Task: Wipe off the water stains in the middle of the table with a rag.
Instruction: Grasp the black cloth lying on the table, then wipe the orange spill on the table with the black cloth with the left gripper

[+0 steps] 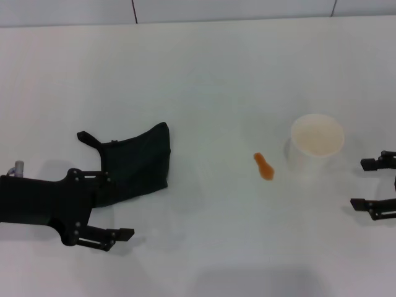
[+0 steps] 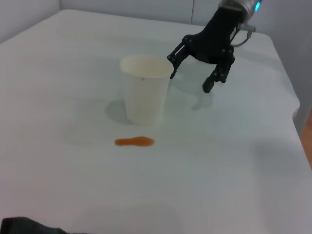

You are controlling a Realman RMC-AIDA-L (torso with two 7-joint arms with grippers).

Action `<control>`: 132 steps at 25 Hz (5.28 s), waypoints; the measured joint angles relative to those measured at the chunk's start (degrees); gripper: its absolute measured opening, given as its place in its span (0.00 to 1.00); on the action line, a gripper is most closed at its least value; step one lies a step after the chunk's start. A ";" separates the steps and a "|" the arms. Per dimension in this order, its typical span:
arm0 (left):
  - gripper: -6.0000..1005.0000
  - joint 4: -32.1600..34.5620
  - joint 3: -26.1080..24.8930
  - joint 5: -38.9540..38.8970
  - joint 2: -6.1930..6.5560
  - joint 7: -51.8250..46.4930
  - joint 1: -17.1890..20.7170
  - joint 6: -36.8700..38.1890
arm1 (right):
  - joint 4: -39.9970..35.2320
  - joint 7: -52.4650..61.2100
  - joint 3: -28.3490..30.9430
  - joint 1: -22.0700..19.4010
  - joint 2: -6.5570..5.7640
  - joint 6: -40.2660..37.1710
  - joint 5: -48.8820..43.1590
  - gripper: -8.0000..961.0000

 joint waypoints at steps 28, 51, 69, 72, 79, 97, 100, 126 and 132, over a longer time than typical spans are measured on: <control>0.82 3.00 0.68 1.07 -0.06 -18.29 -3.20 -14.87 | -14.14 16.53 1.48 16.01 1.50 -20.60 -15.32 0.88; 0.61 -8.40 1.32 6.71 -0.07 -22.41 -8.17 -20.78 | -13.94 14.87 1.06 16.05 2.49 -20.18 -15.87 0.88; 0.42 -10.00 6.58 7.18 -0.15 -22.68 -8.80 -23.49 | -14.34 14.87 1.06 16.06 3.07 -19.37 -15.87 0.88; 0.30 -10.02 6.61 7.16 -0.16 -22.79 -8.98 -23.70 | -14.40 14.87 0.82 16.05 3.22 -18.87 -15.89 0.88; 0.15 -9.76 6.75 6.79 -0.15 -24.35 -9.76 -23.30 | -14.47 14.87 0.62 16.05 3.32 -18.23 -15.93 0.88; 0.13 -15.47 8.89 4.21 -0.20 -33.54 -23.76 -25.06 | -14.45 17.01 0.77 17.13 3.81 -17.26 -15.06 0.88; 0.13 -18.95 10.93 4.74 -0.21 -34.29 -26.90 -28.96 | -14.53 16.78 1.05 17.00 3.81 -17.29 -14.70 0.88; 0.13 -30.28 48.18 -18.70 -1.12 -38.90 -38.43 -40.88 | -14.57 14.74 1.09 16.41 3.75 -16.75 -14.28 0.88; 0.13 -30.12 47.47 -18.77 -0.83 -40.21 -37.51 -42.76 | -14.48 14.71 0.94 16.40 3.80 -16.38 -13.87 0.88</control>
